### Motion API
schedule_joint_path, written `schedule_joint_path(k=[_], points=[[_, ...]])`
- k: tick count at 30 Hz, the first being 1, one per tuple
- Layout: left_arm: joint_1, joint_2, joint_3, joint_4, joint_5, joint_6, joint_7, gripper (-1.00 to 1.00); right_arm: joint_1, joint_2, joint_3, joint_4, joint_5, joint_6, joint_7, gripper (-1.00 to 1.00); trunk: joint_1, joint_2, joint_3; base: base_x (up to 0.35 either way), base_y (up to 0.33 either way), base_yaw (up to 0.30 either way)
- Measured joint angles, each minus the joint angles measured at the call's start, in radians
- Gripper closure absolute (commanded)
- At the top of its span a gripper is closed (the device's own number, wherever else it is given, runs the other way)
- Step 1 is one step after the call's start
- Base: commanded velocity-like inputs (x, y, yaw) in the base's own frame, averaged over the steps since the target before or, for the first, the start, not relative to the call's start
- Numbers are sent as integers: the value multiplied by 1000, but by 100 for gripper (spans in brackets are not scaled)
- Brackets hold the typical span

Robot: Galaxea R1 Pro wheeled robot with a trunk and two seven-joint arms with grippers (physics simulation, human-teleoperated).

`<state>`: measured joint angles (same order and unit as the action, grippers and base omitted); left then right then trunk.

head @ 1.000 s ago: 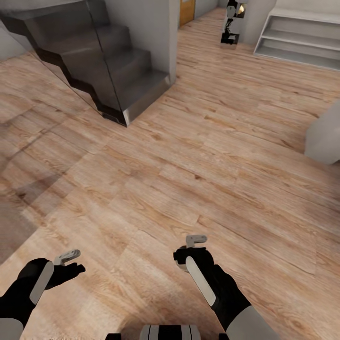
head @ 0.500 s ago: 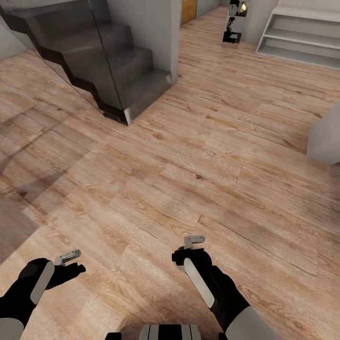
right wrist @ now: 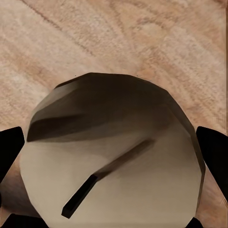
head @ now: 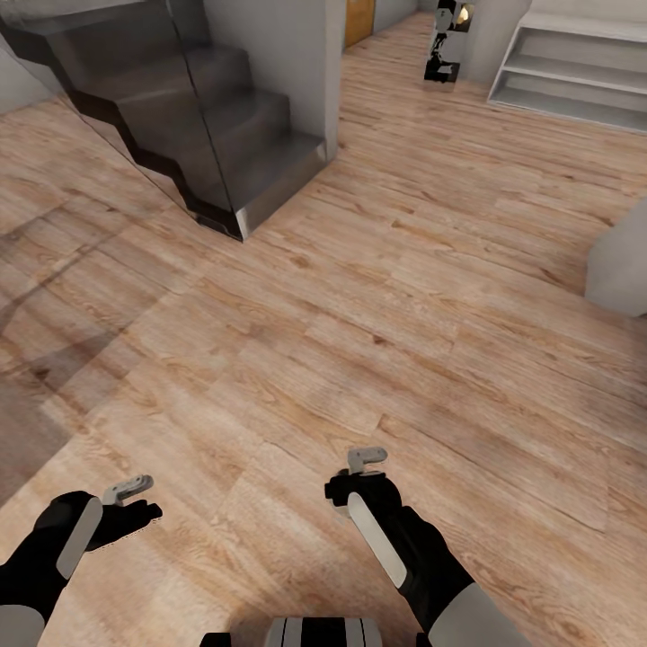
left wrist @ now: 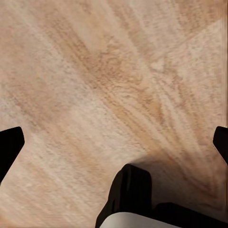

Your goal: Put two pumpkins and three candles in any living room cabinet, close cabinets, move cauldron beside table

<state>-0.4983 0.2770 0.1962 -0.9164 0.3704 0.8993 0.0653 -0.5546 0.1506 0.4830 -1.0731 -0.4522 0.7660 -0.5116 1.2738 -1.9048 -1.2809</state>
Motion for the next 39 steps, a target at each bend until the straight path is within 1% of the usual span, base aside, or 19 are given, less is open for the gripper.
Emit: schedule_joint_path(k=[20, 24, 28, 35, 39], points=[[0, -2, 2, -4, 2, 1, 0, -100, 0, 2, 1, 1, -2, 3, 0, 100, 0, 0, 0, 12, 0, 0], [0, -2, -1, -23, 2, 1, 0, -100, 0, 2, 3, 3, -2, 2, 0, 100, -15, 28, 12, 0, 0, 0], [0, -2, 1, -31, 2, 1, 0, -100, 0, 2, 24, 2, -1, 1, 0, 100, -15, 28, 13, 0, 0, 0], [0, -2, 2, -32, 2, 2, 0, -100, 0, 2, 27, -1, -1, 1, 0, 100, -15, 28, 13, 0, 0, 0], [0, -2, 2, -32, 2, 3, 0, -100, 0, 2, 29, 0, -1, 1, 0, 100, -30, 56, 25, 0, 0, 0]])
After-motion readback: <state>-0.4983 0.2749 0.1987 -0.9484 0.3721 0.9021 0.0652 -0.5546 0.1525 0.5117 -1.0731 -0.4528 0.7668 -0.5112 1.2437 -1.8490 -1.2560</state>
